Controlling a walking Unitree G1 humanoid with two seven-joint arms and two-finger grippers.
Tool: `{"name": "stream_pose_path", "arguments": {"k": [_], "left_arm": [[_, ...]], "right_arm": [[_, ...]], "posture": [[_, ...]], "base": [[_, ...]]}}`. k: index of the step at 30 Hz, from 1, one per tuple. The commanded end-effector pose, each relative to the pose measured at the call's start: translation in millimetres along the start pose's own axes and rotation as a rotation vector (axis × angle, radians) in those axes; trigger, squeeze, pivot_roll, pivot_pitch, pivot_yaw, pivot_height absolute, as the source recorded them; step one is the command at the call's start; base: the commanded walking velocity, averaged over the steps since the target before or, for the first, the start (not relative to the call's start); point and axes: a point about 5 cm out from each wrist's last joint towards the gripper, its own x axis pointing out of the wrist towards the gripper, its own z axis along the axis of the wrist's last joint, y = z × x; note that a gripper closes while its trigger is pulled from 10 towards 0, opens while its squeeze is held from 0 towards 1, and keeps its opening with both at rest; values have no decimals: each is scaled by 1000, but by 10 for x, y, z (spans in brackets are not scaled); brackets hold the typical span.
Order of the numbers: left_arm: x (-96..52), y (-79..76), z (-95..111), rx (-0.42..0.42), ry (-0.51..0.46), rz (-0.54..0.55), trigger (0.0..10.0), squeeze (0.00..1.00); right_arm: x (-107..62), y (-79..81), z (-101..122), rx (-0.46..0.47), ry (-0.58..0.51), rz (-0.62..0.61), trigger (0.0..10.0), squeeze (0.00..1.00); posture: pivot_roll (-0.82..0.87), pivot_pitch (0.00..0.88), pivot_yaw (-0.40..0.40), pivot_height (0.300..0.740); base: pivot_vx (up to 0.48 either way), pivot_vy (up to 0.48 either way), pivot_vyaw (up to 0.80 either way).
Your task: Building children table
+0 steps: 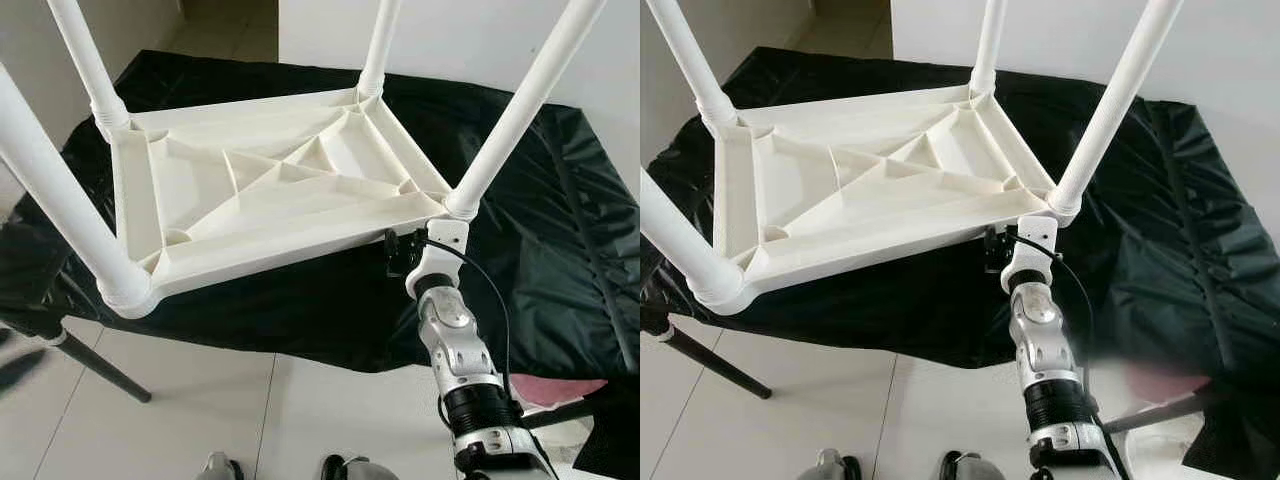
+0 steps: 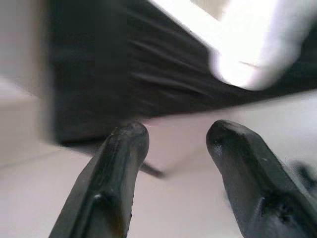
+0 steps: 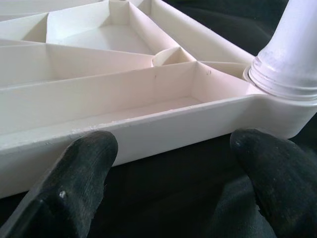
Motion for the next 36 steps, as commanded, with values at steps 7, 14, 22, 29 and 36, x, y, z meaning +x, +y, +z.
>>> {"name": "stream_pose_path", "arguments": {"k": [7, 14, 22, 29, 36], "left_arm": [[307, 536, 201, -52, -260, 424, 10000, 0], [680, 439, 345, -103, -374, 372, 10000, 0], [1192, 136, 613, -129, -508, 256, 10000, 0], [1377, -118, 774, -144, -570, 142, 10000, 0], [1571, -776, 893, -164, -626, -190, 10000, 0]], "right_arm": [[38, 85, 64, 27, -39, 20, 10000, 0], [48, 56, 64, 31, -39, -7, 10000, 0], [43, 21, 3, 40, -1, -64, 10000, 0], [19, 63, -22, 68, 11, -80, 10000, 0], [-13, 123, -155, 183, 76, -100, 10000, 0]], "posture": [[147, 119, -55, 740], [124, 113, -41, 740], [112, 119, -41, 740], [103, 128, -38, 740], [92, 136, -30, 740]], "base": [[0, 0, 0], [0, 0, 0], [0, 0, 0], [0, 0, 0], [0, 0, 0]]}}
